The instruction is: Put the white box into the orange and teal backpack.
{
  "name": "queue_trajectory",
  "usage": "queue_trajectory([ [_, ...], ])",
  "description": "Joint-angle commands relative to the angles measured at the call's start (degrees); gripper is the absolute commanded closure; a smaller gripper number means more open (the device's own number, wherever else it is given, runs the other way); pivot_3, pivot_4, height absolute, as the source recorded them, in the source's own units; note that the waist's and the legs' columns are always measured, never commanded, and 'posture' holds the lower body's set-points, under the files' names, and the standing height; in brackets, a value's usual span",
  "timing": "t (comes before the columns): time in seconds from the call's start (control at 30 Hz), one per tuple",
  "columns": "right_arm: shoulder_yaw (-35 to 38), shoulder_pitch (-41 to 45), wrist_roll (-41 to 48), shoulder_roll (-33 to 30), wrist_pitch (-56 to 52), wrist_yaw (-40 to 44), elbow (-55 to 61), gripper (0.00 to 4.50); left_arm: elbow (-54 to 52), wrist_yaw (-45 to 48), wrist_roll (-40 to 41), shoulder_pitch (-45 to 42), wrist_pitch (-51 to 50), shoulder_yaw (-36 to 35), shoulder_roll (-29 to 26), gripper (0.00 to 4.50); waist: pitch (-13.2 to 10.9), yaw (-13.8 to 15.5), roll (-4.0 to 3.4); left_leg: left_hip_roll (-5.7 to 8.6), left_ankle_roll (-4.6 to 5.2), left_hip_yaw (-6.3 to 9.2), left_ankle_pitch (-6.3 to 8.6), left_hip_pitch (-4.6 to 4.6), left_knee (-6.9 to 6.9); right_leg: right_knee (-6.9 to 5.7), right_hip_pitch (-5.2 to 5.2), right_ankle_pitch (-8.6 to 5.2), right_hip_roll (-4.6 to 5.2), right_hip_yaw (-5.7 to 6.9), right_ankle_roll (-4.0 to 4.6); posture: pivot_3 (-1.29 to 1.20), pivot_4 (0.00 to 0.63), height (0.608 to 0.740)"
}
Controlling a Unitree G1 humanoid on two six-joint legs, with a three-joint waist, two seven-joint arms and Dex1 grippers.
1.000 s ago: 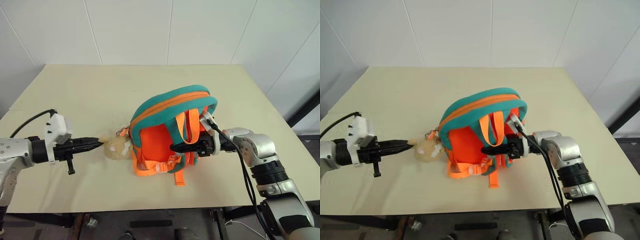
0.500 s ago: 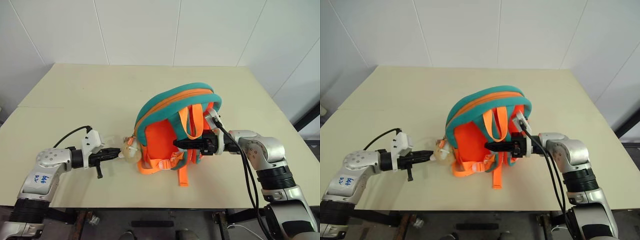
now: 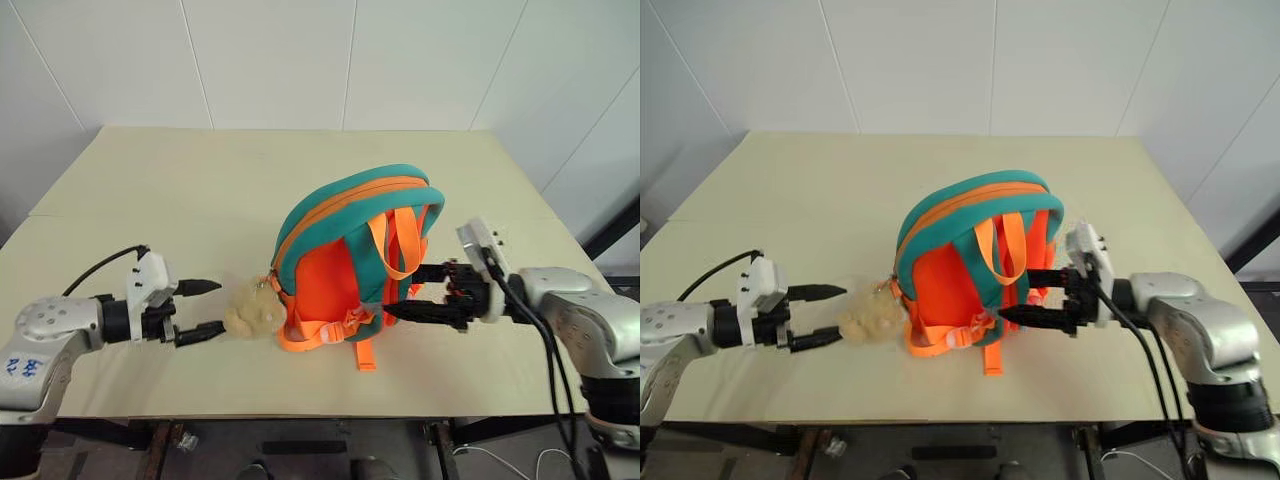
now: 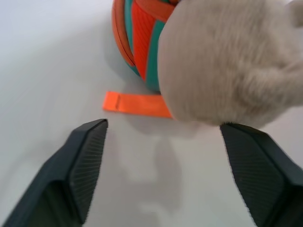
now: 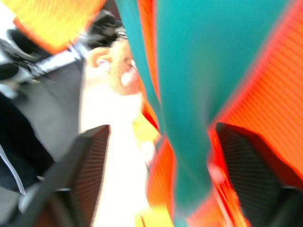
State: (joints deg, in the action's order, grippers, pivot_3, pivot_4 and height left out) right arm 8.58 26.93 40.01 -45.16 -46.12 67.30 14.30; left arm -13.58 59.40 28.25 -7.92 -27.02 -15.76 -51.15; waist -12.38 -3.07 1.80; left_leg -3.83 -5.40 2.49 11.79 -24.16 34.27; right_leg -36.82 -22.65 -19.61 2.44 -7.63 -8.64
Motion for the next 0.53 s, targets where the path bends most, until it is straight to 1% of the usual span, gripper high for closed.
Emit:
queue_trajectory([
  [0.03, 4.2, -3.2, -0.2, -2.9, 4.1, 1.1, 1.5, 0.03, -3.5, -1.1, 1.9, 1.4, -0.8, -3.4, -0.4, 0.0, 0.0, 0.0, 0.01, 0.0, 0.0, 0.0, 0.0, 0.0, 0.01, -0.01, 0.0, 0.0, -0.01, 0.0, 0.0, 0.0, 0.15, 0.74],
  [0.13, 5.8, -3.9, -5.4, -1.6, 13.1, -1.8, -6.1, 0.03, -1.7, -0.9, 3.7, -0.8, -0.5, -3.9, 0.4, 0.0, 0.0, 0.0, 0.01, 0.0, 0.0, 0.0, -0.01, 0.04, 0.06, -0.02, 0.02, 0.02, 0.0, 0.0, 0.01, 0.0, 0.15, 0.74],
  [0.23, 6.1, -3.6, -8.0, -2.0, 18.8, -1.8, -10.5, 0.03, -0.9, -0.6, 5.0, -3.2, -1.2, -3.5, 0.8, 0.0, 0.0, -0.1, 0.01, 0.0, 0.03, -0.06, -0.02, 0.04, 0.2, 0.09, 0.09, 0.06, 0.02, 0.0, 0.08, 0.0, 0.15, 0.74],
  [0.4, 6.8, -6.2, -8.9, -2.8, 23.2, -0.7, -10.1, 0.03, -1.2, 0.4, 4.7, -3.0, -0.8, -1.3, 1.0, 0.0, 0.0, -0.2, 0.01, 0.0, 0.04, -0.09, -0.02, 0.06, 0.17, -0.01, 0.07, 0.12, 0.01, -0.03, -0.03, 0.0, 0.15, 0.74],
  [0.53, 6.8, -7.1, -8.8, -3.5, 23.7, -0.6, -8.7, 0.03, -2.7, 0.1, 5.8, -2.8, -2.4, -1.3, 0.4, 0.0, 0.0, -0.2, 0.0, 0.0, 0.02, -0.07, -0.02, 0.05, 0.05, 0.0, 0.04, 0.1, 0.01, -0.03, -0.03, 0.0, 0.15, 0.74],
])
